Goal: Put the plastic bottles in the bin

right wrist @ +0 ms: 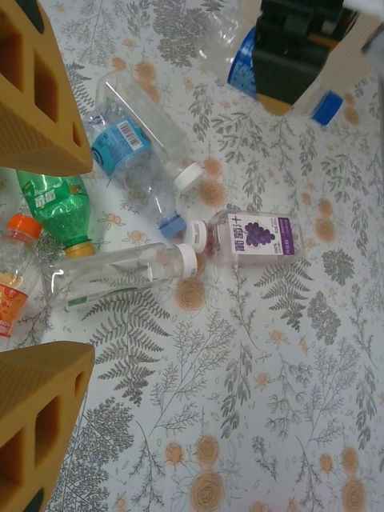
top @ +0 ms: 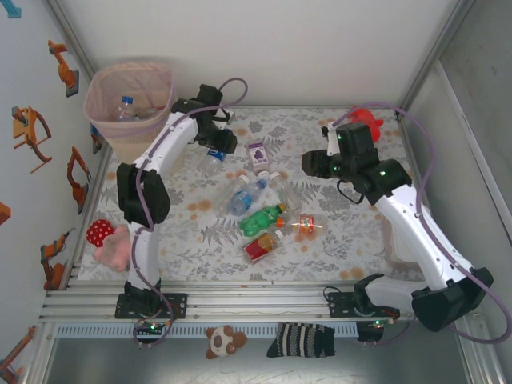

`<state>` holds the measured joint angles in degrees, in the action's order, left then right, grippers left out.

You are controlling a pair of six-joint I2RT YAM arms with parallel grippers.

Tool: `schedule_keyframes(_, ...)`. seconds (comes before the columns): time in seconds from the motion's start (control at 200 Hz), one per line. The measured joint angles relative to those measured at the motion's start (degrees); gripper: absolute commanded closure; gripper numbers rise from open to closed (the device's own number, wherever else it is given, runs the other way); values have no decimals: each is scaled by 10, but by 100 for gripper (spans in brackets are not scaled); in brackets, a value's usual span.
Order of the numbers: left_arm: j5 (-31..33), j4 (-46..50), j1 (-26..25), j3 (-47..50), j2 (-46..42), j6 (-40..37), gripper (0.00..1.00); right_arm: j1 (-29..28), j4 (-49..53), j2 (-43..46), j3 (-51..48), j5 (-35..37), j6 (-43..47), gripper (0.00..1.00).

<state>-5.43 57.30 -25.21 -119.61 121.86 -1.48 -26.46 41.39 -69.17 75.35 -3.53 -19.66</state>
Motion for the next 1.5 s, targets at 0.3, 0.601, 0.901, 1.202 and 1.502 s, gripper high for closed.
schedule_keyframes(0.3, -2, -31, 0, 0, -111, 9, 41, 0, 0, 1, 0, 0, 0, 44)
schedule_keyframes(0.601, -1, -50, 21, -15, -194, 11, 41, 0, 0, 1, 0, 0, 0, 44)
schedule_keyframes(0.901, 17, -55, 93, -36, -244, 9, 41, 0, -1, 0, 0, -1, 0, 44)
schedule_keyframes(1.202, 55, -71, 175, -76, -258, -15, 41, 0, -2, -14, 9, -11, 0, 44)
schedule_keyframes(1.502, 73, -71, 247, -157, -207, -45, 41, 0, -3, -16, 13, -14, 0, 44)
